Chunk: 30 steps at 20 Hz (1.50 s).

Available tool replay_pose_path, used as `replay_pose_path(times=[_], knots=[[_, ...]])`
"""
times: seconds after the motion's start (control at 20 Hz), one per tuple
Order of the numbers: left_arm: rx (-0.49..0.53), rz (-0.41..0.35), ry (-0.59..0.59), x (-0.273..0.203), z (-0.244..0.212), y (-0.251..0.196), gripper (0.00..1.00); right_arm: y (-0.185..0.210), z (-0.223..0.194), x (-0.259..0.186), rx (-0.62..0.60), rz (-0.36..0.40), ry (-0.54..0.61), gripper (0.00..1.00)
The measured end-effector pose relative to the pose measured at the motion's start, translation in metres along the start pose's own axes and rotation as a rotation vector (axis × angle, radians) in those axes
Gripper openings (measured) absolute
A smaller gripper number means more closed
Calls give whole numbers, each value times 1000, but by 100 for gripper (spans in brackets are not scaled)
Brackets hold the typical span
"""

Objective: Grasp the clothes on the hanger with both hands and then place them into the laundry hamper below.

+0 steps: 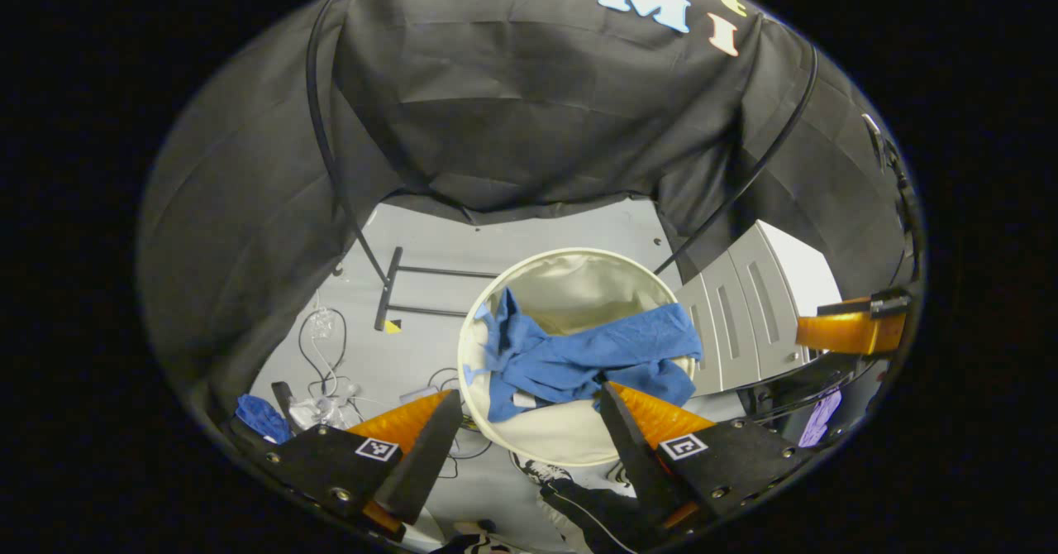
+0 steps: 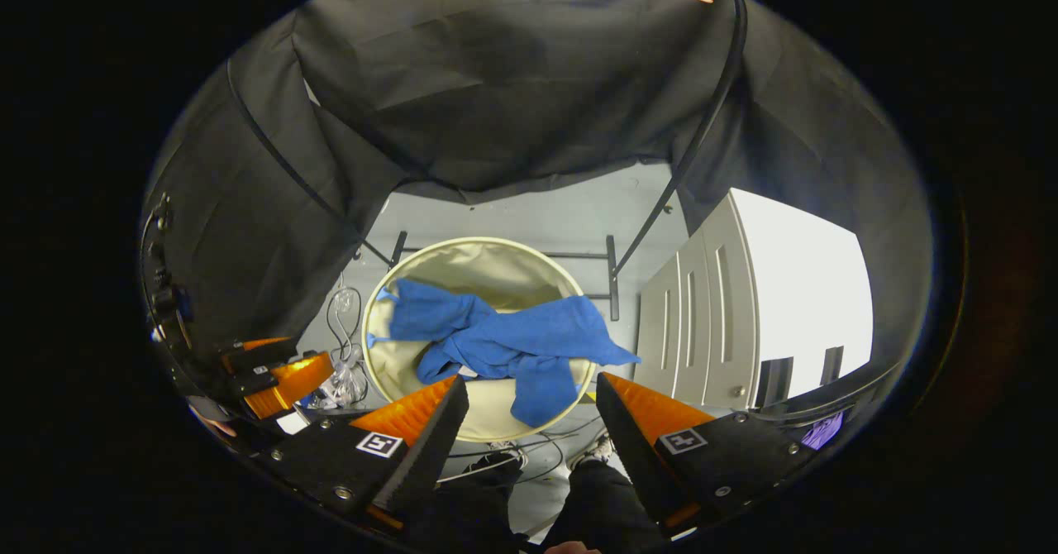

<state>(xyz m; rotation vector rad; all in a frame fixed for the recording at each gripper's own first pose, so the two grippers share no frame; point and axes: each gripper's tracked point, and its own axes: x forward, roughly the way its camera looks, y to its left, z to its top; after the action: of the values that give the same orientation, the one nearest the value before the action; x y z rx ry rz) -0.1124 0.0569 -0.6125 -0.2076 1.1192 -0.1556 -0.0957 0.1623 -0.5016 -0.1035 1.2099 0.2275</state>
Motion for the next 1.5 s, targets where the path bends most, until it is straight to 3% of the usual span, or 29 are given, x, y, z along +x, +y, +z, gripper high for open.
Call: replay_pose_path(times=[0.35, 0.55, 0.75, 0.9, 1.05, 1.1, 1.15, 1.25, 1.4, 1.5], knots=[[39, 59, -144, -82, 49, -44, 98, -51, 41, -54, 51, -24, -177, 95], [23, 88, -279, -130, 104, -106, 99, -97, 73, -93, 94, 0, -306, 96], [8, 140, -405, -176, 142, -175, 99, -171, 110, -130, 98, -54, -461, 96], [-7, 172, -544, -219, 181, -222, 98, -200, 142, -171, 95, -20, -594, 95], [5, 182, -693, -266, 223, -261, 99, -210, 166, -212, 37, 33, -718, 95], [4, 190, -751, -283, 242, -267, 99, -214, 173, -228, 22, 43, -750, 92], [-2, 189, -808, -303, 258, -277, 99, -213, 182, -249, 10, 57, -795, 95], [-15, 174, -919, -345, 293, -295, 99, -211, 211, -298, -12, 66, -926, 92], [31, 149, -1035, -398, 332, -304, 98, -221, 241, -361, -9, 13, -1121, 95], [57, 163, -1088, -428, 350, -301, 98, -222, 253, -384, 32, -15, -1196, 91]])
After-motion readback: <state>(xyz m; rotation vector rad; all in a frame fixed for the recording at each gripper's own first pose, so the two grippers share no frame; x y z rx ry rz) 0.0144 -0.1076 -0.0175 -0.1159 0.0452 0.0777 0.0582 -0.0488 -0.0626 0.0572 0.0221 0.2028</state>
